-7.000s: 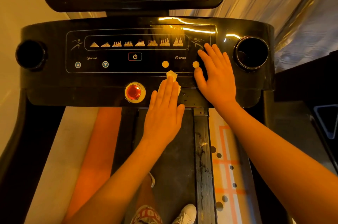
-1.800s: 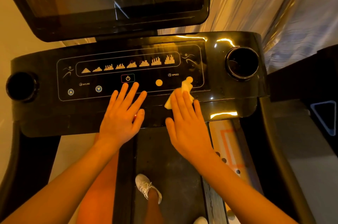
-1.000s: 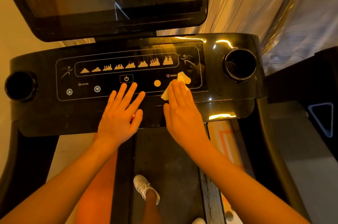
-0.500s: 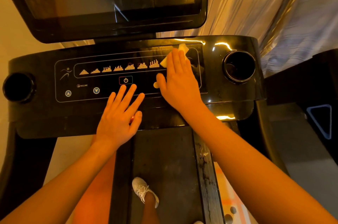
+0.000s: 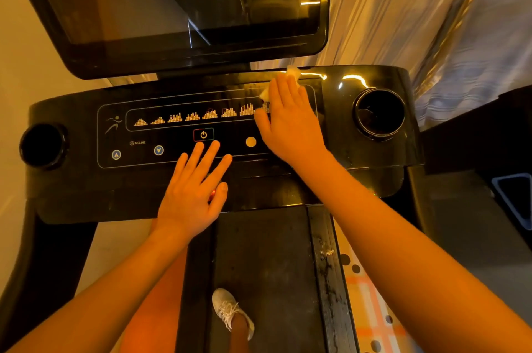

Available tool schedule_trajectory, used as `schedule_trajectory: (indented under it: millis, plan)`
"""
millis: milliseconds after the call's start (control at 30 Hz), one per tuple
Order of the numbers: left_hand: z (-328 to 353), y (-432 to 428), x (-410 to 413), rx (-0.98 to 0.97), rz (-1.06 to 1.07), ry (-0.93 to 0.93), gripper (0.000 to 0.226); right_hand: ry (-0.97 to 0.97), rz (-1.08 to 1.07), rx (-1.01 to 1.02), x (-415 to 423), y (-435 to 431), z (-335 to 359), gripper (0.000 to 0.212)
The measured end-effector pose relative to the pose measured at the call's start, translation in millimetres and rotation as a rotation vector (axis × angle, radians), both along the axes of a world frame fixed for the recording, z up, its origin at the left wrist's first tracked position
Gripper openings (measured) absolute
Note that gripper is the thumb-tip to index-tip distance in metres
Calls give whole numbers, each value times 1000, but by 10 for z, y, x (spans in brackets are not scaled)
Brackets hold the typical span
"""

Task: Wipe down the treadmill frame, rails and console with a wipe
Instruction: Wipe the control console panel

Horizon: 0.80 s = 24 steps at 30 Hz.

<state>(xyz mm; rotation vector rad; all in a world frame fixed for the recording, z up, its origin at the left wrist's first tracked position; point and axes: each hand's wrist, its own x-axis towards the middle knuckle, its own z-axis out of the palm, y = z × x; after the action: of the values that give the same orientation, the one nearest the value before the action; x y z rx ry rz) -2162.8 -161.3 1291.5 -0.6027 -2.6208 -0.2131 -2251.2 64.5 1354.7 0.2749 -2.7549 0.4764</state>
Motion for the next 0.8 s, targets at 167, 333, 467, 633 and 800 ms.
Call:
schedule_trajectory:
  millis: [167, 333, 467, 633, 800]
  plan:
    - [3, 3, 1, 33, -11, -8, 50, 11, 5, -35, 108, 15, -37, 67]
    - [-8, -10, -14, 25, -11, -4, 51, -49, 59, -8, 943, 129, -423, 70]
    - [-16, -17, -12, 33, -14, -2, 51, -22, 68, -45, 452, 157, -217, 68]
    - [-20, -7, -4, 42, -25, -6, 50, -36, -11, -46, -211, 220, 111, 65]
    - [-12, -5, -10, 47, -27, -4, 50, -68, 41, -72, 631, 246, -230, 68]
